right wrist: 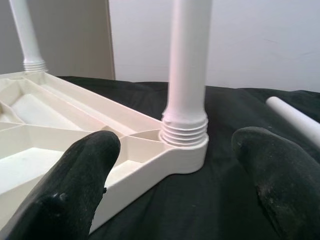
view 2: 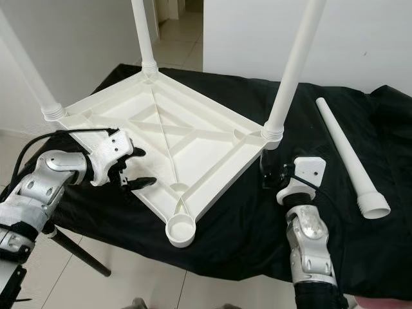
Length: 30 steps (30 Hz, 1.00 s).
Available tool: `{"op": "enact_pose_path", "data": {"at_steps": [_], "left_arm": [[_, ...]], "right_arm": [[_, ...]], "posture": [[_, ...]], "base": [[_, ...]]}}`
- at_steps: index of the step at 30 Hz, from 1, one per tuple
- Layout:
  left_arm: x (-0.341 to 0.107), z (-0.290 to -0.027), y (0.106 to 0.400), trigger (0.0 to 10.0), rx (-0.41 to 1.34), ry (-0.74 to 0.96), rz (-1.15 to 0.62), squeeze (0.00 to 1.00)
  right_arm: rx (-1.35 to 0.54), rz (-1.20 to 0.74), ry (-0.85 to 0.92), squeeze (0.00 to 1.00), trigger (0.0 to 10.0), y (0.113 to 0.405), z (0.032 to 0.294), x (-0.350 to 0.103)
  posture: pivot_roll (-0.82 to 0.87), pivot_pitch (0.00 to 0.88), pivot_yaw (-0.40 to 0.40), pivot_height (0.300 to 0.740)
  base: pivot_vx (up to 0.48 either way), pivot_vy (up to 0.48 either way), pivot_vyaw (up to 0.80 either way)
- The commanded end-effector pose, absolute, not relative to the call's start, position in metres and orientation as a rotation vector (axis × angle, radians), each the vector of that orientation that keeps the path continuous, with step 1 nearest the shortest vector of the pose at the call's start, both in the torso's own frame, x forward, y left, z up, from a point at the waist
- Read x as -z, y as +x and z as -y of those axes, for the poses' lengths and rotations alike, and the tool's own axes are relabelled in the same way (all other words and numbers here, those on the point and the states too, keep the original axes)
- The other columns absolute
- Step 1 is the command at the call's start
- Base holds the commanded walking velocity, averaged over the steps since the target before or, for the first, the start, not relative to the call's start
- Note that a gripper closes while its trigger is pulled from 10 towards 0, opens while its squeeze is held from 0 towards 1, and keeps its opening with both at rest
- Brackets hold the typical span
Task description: Building children table
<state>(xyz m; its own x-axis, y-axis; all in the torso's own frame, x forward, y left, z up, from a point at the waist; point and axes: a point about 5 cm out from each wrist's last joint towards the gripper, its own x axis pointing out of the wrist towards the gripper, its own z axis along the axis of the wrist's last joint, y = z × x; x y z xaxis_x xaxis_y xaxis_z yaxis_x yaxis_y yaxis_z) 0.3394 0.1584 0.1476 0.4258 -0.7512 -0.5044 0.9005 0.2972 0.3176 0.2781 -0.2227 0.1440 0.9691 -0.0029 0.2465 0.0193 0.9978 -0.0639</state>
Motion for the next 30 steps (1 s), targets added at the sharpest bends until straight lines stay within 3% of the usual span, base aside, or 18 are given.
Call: {"op": "enact_pose_path", "data": {"at_steps": [1, 2, 19, 30], "left_arm": [[-0.147, -0.158, 0.339, 10.0, 1.165, 0.647, -0.303, 0.61], [-0.146, -0.159, 0.339, 10.0, 1.171, 0.652, -0.309, 0.0], [-0.134, -0.142, 0.35, 10.0, 1.23, 0.695, -0.338, 0.0], [-0.121, -0.123, 0.355, 10.0, 1.23, 0.699, -0.394, 0.0]], "right_arm": [[0.009, 0.237, -0.061, 0.0, 10.0, 0.277, 0.224, -0.143], [0.007, 0.236, -0.062, 0.0, 10.0, 0.277, 0.224, -0.143], [-0.034, 0.219, -0.075, 0.0, 10.0, 0.267, 0.222, -0.146], [-0.055, 0.18, -0.084, 0.0, 10.0, 0.256, 0.215, -0.142]], "posture": [[-0.08, 0.0, 0.033, 0.74], [-0.08, 0.0, 0.034, 0.74], [-0.11, 0.009, 0.053, 0.74], [-0.14, 0.075, 0.062, 0.74]], "base": [[0.0, 0.0, 0.0], [0.0, 0.0, 0.0], [0.0, 0.0, 0.0], [0.0, 0.0, 0.0]]}}
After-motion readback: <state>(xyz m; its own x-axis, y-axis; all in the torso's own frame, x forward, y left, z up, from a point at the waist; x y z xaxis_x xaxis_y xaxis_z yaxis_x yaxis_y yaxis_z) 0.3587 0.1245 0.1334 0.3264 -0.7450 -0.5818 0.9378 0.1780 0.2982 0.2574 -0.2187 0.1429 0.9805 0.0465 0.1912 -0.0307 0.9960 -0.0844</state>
